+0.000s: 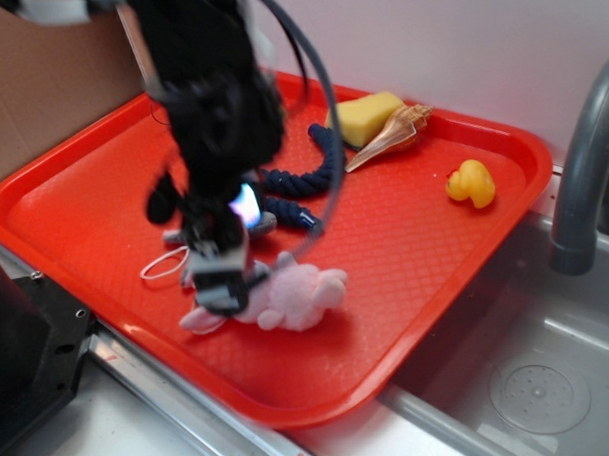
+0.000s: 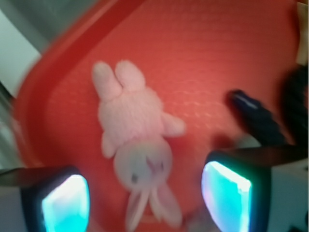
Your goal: Grab the pink bunny.
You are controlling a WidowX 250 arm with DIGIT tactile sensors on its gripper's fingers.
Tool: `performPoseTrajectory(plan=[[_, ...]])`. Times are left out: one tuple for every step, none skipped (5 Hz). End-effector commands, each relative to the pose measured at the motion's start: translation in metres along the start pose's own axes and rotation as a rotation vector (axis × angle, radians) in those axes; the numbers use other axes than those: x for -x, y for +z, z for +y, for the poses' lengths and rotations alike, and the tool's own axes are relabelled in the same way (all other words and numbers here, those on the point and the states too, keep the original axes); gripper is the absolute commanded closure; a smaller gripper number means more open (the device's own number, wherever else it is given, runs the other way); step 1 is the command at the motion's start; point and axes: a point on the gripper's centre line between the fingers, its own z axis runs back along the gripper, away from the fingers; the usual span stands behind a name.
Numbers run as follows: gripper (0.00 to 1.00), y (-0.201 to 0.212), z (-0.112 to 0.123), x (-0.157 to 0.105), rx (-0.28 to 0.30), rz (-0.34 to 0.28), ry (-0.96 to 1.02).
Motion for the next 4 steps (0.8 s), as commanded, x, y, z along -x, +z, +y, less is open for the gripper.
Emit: performPoseTrajectory(plan=[[0.00,-0.058,-0.004,-0.023,0.064,0.035,-0.097],[1.00,-0.054,-0.014,-0.021,0.050,0.032,-0.088],[1.00,-0.035,-0.019,-0.014,0.015,0.016,-0.081],[1.00,-0.013,-0.018,-0.001,0.011,0.009,-0.056]])
